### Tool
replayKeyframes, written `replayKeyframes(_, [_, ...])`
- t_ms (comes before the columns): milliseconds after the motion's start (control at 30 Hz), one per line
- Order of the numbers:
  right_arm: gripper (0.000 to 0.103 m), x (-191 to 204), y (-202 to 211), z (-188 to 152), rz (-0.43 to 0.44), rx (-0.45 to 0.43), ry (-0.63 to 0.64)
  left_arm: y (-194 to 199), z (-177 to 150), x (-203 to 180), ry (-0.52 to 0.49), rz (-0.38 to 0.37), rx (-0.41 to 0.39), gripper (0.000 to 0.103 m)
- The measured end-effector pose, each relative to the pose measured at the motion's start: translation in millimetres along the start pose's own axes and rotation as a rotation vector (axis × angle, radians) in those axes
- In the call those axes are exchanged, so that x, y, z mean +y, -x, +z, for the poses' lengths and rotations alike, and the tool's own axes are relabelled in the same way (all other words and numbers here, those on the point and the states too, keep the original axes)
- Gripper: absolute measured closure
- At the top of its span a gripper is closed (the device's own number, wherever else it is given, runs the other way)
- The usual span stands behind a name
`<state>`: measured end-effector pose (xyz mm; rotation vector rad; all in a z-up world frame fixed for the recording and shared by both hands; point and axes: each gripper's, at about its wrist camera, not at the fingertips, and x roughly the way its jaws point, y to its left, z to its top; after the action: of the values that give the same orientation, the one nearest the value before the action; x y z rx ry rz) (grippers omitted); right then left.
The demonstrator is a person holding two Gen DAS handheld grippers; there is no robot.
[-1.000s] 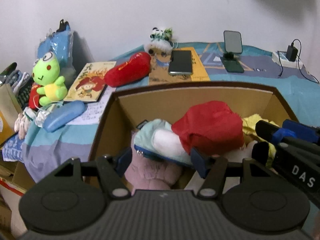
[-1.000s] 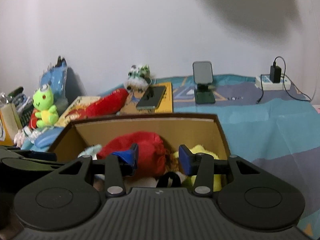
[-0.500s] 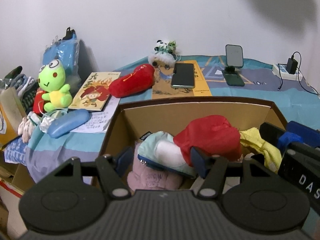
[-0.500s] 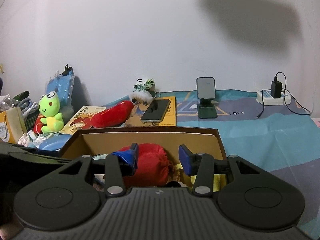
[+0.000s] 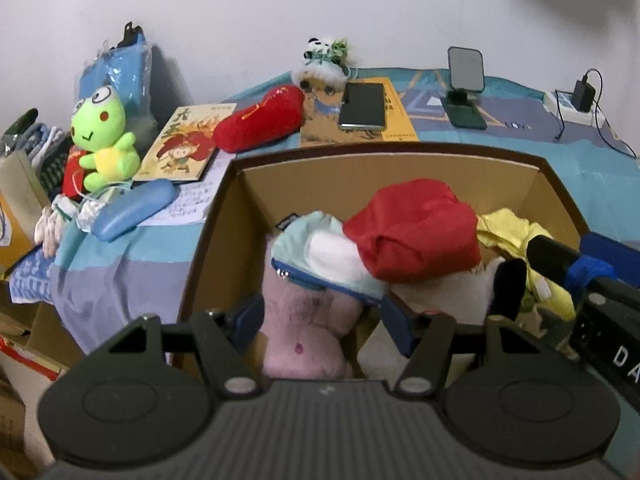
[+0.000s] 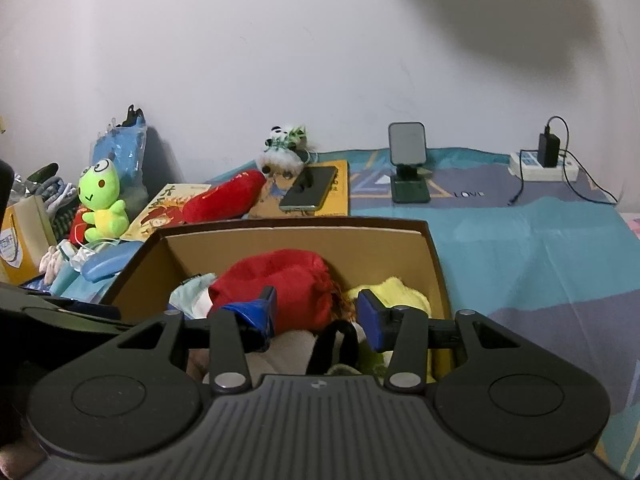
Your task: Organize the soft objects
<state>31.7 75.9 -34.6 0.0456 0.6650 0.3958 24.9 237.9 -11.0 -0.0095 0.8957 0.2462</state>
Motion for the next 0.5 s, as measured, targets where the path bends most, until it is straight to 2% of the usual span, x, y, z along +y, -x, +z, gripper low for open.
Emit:
replayKeyframes(200, [0.074,-5,15,-2,0.000,0.003,-0.014,11,-6,-6,-0.025,0.013,0.023,0.039])
replayKeyframes(500, [0.074,-5,27,2,0.012,0.057,-0.006,28,-12,-10,-0.038,0.039,0.062,0.039])
